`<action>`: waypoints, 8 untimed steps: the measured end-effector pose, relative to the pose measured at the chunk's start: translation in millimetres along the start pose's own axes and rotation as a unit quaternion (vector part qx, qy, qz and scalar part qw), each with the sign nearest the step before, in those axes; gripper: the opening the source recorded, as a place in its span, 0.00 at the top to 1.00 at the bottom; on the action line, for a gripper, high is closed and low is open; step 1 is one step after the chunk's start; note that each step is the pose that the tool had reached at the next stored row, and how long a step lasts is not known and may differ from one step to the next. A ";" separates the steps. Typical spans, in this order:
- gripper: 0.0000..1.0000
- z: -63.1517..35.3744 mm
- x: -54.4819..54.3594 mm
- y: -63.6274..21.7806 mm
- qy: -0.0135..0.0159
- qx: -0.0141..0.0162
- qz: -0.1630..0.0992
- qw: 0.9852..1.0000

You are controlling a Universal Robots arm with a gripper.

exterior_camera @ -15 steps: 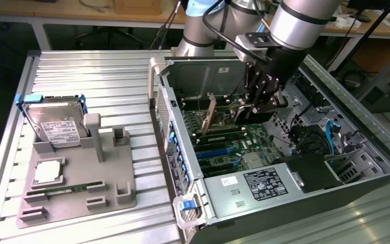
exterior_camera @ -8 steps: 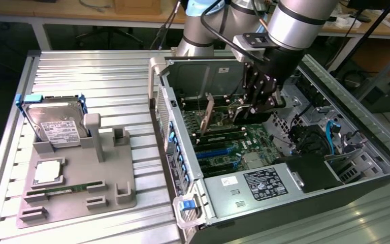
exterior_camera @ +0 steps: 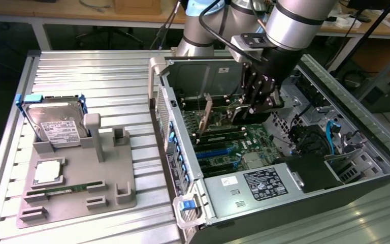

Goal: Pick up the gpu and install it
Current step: 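Insert the gpu into the slot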

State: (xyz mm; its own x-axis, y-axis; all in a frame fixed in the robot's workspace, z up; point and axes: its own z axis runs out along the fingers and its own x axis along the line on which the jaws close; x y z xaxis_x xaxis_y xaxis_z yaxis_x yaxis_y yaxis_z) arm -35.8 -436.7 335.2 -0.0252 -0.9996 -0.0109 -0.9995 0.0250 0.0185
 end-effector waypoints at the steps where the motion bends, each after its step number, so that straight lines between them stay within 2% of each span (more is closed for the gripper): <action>1: 0.73 0.2 0.0 0.5 0.000 0.000 0.000 1.000; 8: 0.73 2.0 -0.3 3.8 0.000 0.000 0.000 1.000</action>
State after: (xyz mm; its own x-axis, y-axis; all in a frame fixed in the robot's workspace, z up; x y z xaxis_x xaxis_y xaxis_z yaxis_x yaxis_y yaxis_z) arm -39.7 -436.4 333.3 -0.0252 -0.9996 -0.0108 -0.9995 0.0250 0.0185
